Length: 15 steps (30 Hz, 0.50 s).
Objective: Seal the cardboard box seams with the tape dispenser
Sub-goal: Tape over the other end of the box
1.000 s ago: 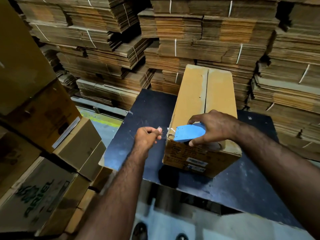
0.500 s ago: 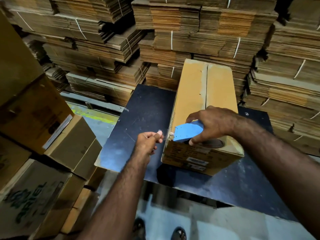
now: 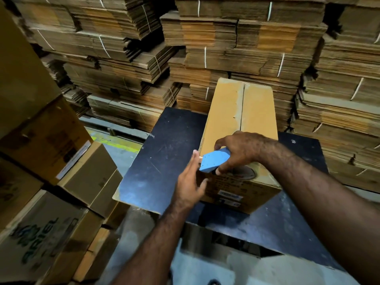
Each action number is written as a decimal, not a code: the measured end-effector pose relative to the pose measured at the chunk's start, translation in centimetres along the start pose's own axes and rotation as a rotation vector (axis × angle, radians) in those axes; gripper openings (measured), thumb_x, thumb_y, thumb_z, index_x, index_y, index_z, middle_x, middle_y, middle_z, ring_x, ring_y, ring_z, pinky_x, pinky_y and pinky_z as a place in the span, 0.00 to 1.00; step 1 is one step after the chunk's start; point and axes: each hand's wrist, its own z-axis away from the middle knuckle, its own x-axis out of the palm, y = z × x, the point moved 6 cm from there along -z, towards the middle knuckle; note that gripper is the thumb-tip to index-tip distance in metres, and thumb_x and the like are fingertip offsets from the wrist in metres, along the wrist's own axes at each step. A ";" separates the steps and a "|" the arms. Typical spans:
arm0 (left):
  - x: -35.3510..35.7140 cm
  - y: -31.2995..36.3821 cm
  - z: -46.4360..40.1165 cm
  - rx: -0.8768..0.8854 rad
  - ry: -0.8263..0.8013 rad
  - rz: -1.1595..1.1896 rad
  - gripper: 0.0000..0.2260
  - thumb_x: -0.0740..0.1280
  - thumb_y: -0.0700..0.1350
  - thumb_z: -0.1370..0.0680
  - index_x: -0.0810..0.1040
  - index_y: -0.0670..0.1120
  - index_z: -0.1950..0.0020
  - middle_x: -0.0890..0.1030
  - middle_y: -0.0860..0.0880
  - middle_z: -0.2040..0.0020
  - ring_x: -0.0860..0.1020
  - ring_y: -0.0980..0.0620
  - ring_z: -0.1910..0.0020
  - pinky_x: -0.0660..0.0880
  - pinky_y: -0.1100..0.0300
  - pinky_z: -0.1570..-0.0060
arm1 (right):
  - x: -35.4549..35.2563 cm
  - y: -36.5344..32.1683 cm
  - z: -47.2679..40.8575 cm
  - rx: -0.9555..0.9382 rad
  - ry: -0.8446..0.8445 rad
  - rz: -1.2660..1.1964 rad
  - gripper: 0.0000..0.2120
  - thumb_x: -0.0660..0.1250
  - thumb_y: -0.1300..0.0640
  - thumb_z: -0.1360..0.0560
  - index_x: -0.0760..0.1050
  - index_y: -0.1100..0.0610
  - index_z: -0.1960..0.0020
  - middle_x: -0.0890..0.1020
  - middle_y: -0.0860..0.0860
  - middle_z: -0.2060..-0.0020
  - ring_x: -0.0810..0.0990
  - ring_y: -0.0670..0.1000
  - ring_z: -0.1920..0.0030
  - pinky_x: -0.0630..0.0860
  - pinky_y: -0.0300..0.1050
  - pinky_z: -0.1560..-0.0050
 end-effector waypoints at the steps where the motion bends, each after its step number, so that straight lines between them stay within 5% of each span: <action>1: 0.0 0.0 -0.2 -0.018 0.033 0.015 0.39 0.71 0.36 0.27 0.58 0.44 0.19 0.64 0.49 0.21 0.65 0.56 0.25 0.61 0.69 0.28 | 0.0 0.1 0.0 0.005 -0.001 0.003 0.34 0.72 0.31 0.36 0.70 0.43 0.35 0.75 0.47 0.49 0.74 0.50 0.48 0.76 0.52 0.48; 7: -2.5 -2.9 -2.2 -0.159 0.183 -0.063 0.23 0.69 0.42 0.23 0.74 0.53 0.28 0.85 0.45 0.43 0.84 0.46 0.48 0.80 0.57 0.49 | -0.9 -0.6 -1.8 0.012 0.082 -0.023 0.32 0.73 0.31 0.37 0.72 0.44 0.39 0.76 0.47 0.52 0.73 0.50 0.51 0.69 0.45 0.60; 10: -2.9 -1.8 -3.2 -0.027 0.110 -0.085 0.30 0.69 0.34 0.25 0.70 0.50 0.24 0.80 0.47 0.33 0.81 0.43 0.45 0.77 0.56 0.46 | -1.4 -0.9 -2.8 0.017 0.078 -0.085 0.30 0.74 0.33 0.37 0.74 0.46 0.41 0.78 0.47 0.52 0.76 0.50 0.51 0.75 0.47 0.56; 12: -2.7 -0.5 -3.6 0.102 0.002 -0.043 0.38 0.69 0.32 0.27 0.61 0.51 0.20 0.70 0.52 0.25 0.75 0.50 0.33 0.73 0.62 0.39 | -1.6 -0.9 -2.9 0.012 0.071 -0.093 0.30 0.74 0.33 0.37 0.75 0.46 0.42 0.79 0.47 0.52 0.77 0.50 0.52 0.77 0.49 0.53; 15: -2.8 -1.0 -4.5 0.107 -0.089 -0.040 0.43 0.69 0.33 0.27 0.53 0.56 0.19 0.68 0.62 0.27 0.78 0.57 0.39 0.72 0.72 0.45 | -1.3 -0.6 -2.3 -0.001 0.068 -0.078 0.30 0.72 0.32 0.35 0.73 0.47 0.40 0.78 0.47 0.53 0.76 0.49 0.52 0.77 0.48 0.53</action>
